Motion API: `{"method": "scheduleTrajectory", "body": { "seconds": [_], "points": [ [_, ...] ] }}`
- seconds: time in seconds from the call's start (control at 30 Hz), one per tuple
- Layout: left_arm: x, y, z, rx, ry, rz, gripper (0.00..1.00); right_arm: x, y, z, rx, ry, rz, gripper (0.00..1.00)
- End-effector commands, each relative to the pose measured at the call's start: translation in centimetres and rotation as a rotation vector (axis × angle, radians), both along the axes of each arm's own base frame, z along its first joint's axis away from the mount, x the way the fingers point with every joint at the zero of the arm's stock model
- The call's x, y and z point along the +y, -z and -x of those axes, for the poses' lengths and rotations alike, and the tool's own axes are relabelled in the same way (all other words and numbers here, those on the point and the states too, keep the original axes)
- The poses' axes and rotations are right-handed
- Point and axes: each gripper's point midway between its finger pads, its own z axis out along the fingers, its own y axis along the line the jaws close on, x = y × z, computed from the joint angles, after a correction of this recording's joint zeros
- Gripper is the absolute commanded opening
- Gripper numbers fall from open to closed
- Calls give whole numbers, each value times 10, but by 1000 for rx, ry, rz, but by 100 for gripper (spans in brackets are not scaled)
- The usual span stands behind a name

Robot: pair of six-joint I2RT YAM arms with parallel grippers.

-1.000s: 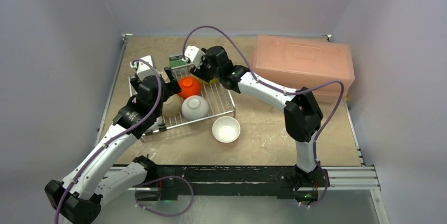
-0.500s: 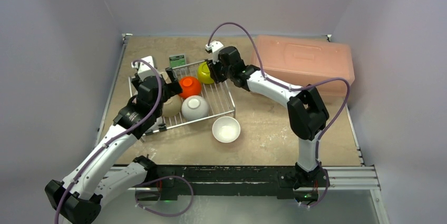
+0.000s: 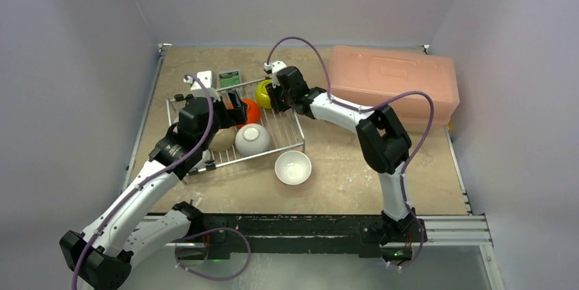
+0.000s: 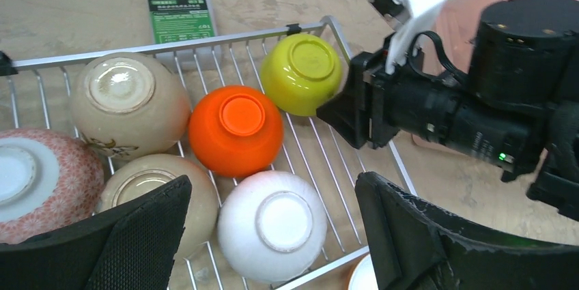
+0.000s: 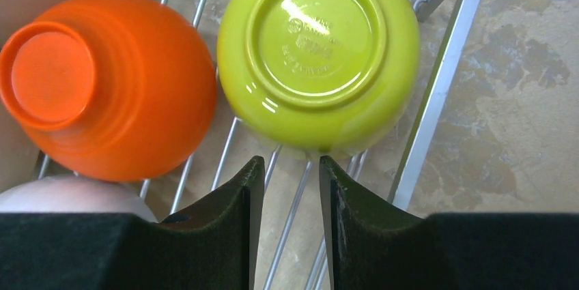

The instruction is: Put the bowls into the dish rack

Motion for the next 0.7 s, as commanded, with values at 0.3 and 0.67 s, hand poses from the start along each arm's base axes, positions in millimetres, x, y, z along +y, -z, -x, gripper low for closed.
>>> {"method": "scheduleTrajectory", "body": {
  "seconds": [0.3,0.67],
  "points": [
    [-27,8,-3,68,165,-58,89,9,-28,-35,-79,101,-34,36],
    [-61,44,23,211,412,-50,89,3,-93,16,-72,49,-270,53]
  ]
}}
